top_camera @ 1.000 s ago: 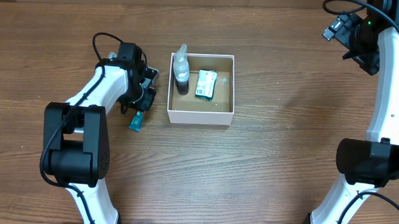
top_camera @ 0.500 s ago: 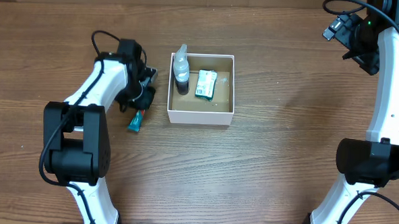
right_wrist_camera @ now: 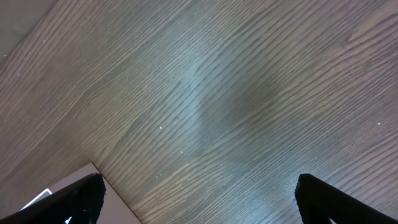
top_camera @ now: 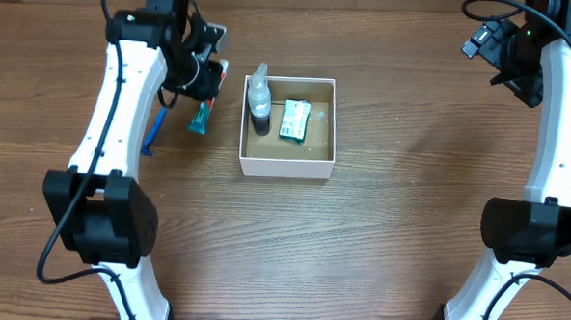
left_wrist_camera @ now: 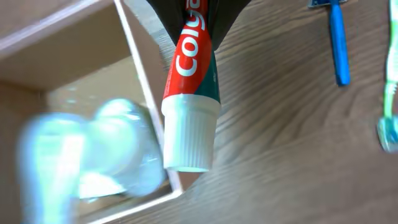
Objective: Pack container
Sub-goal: 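Lower the toothpaste tube into the box front and release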
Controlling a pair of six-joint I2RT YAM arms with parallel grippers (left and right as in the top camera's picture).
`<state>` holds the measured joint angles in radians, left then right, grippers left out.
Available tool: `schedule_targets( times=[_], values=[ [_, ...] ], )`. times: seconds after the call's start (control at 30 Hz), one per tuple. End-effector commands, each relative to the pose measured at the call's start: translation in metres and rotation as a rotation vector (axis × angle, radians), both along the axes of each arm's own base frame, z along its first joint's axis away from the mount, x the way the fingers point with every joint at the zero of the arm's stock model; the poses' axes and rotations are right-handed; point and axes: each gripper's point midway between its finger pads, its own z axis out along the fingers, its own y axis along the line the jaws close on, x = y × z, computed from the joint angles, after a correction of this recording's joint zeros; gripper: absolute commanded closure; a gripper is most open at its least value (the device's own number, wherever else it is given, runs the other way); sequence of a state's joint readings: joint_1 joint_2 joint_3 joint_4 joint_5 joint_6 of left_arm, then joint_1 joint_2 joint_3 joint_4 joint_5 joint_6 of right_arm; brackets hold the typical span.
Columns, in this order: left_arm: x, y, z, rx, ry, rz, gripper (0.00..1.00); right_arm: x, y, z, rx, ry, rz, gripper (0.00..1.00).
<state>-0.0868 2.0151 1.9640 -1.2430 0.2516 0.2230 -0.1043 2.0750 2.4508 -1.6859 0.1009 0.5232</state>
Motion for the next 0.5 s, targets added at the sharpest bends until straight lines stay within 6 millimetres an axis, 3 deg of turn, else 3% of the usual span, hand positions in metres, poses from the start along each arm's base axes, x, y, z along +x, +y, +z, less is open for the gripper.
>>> schedule_targets(
  times=[0.0, 0.2, 0.33, 0.47],
  values=[
    [-0.01, -0.028, 0.062, -0.037, -0.158, -0.157, 0.93, 0.0, -0.001, 0.006, -0.001, -0.02, -0.002, 0.0],
    [-0.042, -0.076, 0.084, -0.042, -0.216, -0.395, 0.91, 0.0, -0.001, 0.006, -0.001, -0.02, -0.002, 0.0],
    [-0.061, -0.112, 0.079, -0.018, -0.225, -0.573, 0.89, 0.0, -0.001, 0.006, -0.001, -0.02, -0.002, 0.0],
    [-0.07, -0.133, 0.063, 0.08, -0.226, -0.707, 0.86, 0.0, -0.001, 0.006, -0.001, -0.02, -0.002, 0.0]
  ],
)
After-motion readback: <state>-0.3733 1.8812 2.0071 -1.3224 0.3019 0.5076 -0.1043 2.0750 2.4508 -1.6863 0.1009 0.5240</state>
